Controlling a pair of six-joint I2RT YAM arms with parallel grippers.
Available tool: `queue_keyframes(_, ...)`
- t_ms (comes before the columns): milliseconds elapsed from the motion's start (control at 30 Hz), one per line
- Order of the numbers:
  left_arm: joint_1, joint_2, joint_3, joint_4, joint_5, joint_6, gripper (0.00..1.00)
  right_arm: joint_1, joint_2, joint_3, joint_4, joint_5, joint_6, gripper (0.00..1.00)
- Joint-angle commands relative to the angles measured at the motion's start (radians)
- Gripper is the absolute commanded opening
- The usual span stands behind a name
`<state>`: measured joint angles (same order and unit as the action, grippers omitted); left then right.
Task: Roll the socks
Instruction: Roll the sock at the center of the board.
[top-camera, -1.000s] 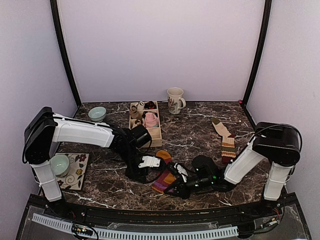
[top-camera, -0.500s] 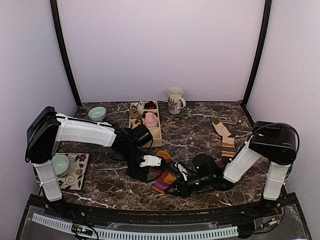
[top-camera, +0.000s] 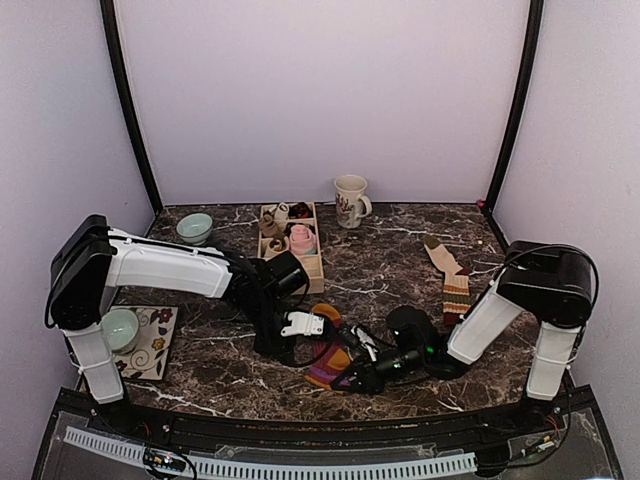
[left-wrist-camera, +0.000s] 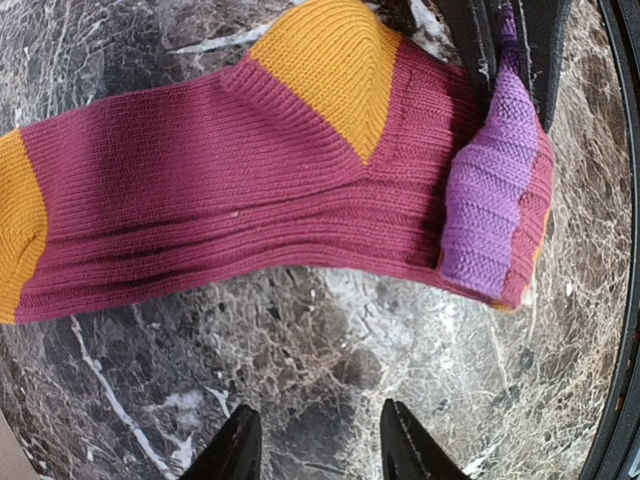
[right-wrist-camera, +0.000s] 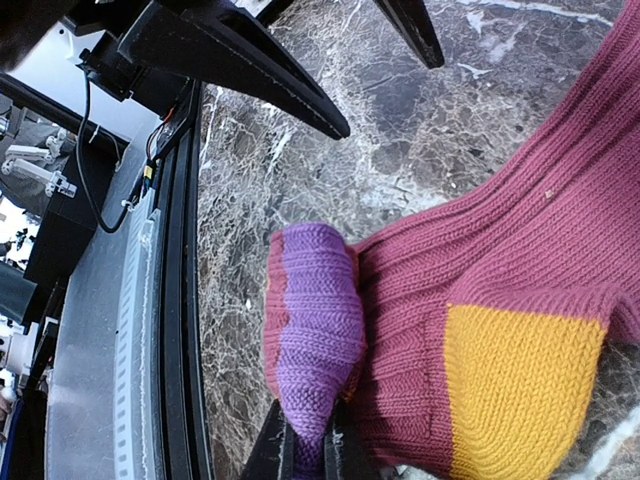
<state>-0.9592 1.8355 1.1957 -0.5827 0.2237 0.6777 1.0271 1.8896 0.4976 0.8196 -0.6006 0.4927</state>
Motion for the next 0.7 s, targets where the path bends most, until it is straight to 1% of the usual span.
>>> queue_keyframes(0, -0.169, 0.009, 0.028, 0.204, 0.158, 0.038, 0.43, -0.008, 0.111, -0.012, -0.267, 0.065, 0.043, 0.00)
queue_keyframes(67, -0.129, -0.016, -0.004, 0.224, 0.171, 0.004, 0.45, -0.009, 0.122, -0.024, -0.233, 0.068, 0.046, 0.00)
queue_keyframes(200, -0.051, -0.040, -0.068, 0.265, 0.147, -0.041, 0.46, -0.010, 0.148, -0.019, -0.229, 0.071, 0.034, 0.00)
queue_keyframes(333, -0.023, -0.081, -0.090, 0.290, 0.142, -0.102, 0.46, -0.012, 0.151, -0.018, -0.230, 0.074, 0.031, 0.00)
queue_keyframes(467, 0.049, -0.066, -0.095, 0.276, 0.185, -0.184, 0.47, -0.012, 0.130, -0.028, -0.252, 0.107, 0.008, 0.00)
queue_keyframes(567, 0.074, -0.069, -0.129, 0.257, 0.219, -0.193, 0.47, -0.012, 0.100, -0.057, -0.233, 0.139, 0.011, 0.00)
queue_keyframes(667, 0.072, -0.082, -0.173, 0.262, 0.207, -0.131, 0.47, -0.012, 0.064, -0.092, -0.177, 0.174, 0.019, 0.00)
